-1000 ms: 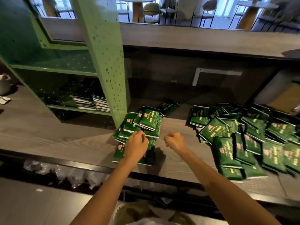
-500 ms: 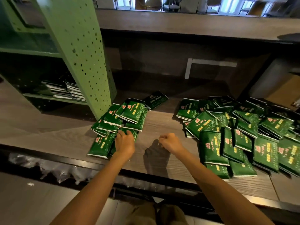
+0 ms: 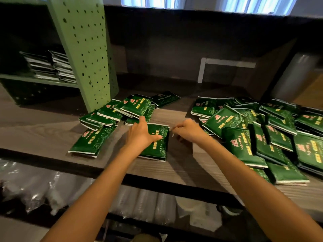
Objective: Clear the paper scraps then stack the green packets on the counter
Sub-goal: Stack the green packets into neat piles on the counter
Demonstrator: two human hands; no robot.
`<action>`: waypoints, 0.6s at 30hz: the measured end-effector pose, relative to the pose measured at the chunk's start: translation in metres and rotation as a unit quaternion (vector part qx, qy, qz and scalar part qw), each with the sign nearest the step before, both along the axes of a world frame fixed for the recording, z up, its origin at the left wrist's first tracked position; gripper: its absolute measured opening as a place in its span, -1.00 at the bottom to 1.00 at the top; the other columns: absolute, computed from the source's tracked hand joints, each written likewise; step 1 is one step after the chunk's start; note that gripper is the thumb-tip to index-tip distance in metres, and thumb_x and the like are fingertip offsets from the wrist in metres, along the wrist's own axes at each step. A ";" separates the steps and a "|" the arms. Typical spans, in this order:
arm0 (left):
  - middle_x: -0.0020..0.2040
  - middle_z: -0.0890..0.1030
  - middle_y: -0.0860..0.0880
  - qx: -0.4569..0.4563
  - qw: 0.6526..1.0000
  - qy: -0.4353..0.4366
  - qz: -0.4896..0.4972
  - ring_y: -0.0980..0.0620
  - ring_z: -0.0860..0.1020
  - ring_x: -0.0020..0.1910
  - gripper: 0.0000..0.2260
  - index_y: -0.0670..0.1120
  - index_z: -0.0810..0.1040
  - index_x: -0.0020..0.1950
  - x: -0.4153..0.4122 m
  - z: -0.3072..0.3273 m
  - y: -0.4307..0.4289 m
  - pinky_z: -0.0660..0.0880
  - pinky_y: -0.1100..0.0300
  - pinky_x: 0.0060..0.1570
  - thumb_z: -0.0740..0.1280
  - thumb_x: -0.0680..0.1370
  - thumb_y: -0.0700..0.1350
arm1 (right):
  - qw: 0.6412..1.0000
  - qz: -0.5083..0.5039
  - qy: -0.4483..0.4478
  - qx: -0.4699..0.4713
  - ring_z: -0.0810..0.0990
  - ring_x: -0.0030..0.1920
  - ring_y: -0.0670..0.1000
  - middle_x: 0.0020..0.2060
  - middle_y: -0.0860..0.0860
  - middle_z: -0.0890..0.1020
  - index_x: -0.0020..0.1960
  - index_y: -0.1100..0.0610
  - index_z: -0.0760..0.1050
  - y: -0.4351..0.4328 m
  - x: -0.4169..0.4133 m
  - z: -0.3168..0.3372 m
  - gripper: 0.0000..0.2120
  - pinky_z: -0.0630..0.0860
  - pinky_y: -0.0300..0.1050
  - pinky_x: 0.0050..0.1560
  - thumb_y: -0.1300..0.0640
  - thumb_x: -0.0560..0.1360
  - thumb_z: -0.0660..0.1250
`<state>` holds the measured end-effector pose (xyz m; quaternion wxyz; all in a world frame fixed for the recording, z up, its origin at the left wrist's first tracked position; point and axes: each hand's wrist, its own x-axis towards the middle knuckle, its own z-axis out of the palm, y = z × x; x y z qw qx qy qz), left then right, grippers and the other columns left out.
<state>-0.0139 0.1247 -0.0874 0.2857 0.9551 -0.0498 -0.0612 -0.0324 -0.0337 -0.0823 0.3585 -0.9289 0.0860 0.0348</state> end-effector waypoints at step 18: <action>0.14 0.50 -0.17 -0.337 0.936 -0.080 0.059 -0.04 0.50 -0.13 -0.64 -0.12 0.29 0.32 0.039 0.008 -0.049 0.53 -0.02 -0.06 0.19 0.54 -0.35 | 0.964 -0.102 -0.058 0.237 0.50 -0.20 -0.04 -0.23 0.03 0.52 0.11 0.30 0.53 -0.012 0.024 -0.001 -0.72 0.45 -0.19 -0.18 0.09 0.54 0.29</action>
